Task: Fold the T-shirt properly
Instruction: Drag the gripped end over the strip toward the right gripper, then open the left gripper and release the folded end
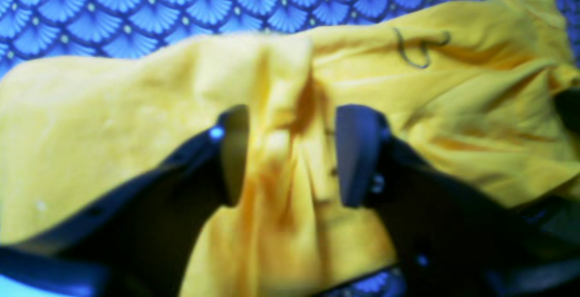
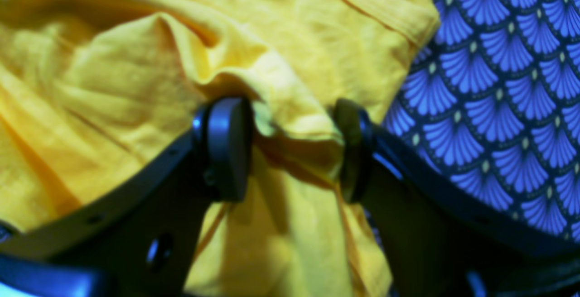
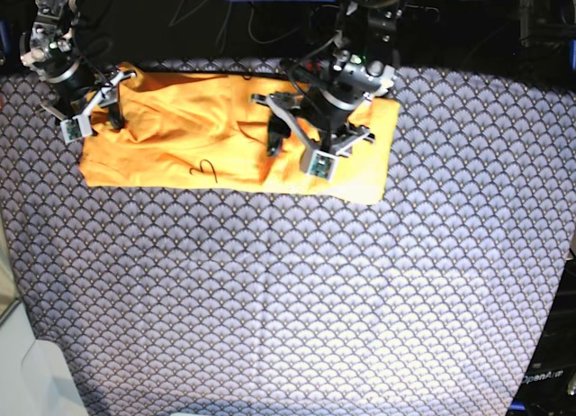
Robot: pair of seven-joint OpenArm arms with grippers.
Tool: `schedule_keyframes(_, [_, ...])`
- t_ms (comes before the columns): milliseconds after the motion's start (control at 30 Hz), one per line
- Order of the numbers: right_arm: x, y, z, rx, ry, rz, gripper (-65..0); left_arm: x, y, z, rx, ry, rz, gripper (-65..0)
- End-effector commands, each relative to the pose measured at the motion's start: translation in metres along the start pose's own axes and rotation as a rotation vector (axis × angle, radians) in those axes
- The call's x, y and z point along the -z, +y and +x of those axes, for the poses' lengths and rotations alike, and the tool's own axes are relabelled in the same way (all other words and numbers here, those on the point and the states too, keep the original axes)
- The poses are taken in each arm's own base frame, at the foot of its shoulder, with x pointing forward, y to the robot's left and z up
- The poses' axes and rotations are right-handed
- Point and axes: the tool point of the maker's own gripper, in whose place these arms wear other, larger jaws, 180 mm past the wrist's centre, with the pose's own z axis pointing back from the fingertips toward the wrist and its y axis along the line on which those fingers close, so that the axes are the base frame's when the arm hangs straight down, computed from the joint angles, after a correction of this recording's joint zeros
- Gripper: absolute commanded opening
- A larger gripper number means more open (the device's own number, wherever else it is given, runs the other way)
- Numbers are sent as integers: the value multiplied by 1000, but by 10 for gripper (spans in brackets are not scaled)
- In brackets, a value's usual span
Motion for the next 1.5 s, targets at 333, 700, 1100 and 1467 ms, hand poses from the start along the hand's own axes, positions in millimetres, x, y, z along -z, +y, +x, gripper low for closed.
schedule_keyframes(333, [-2,-2,4,-28,1,6,-338,-7,19,36,-68,-115,-22,-332])
schedule_keyframes(700, [1,-7,13,-31,-19,-2,-340,-34,69,37,-75,-136,111,-331])
schedule_keyframes(1100, [-9,-32,35,-34,-78,-80,-339,4,45,8,-129,-41,41,-331])
schedule_keyframes(1467, [-15,-38,43,-36,-99,-107,-338,6,34,22,-130,-72,15,-331])
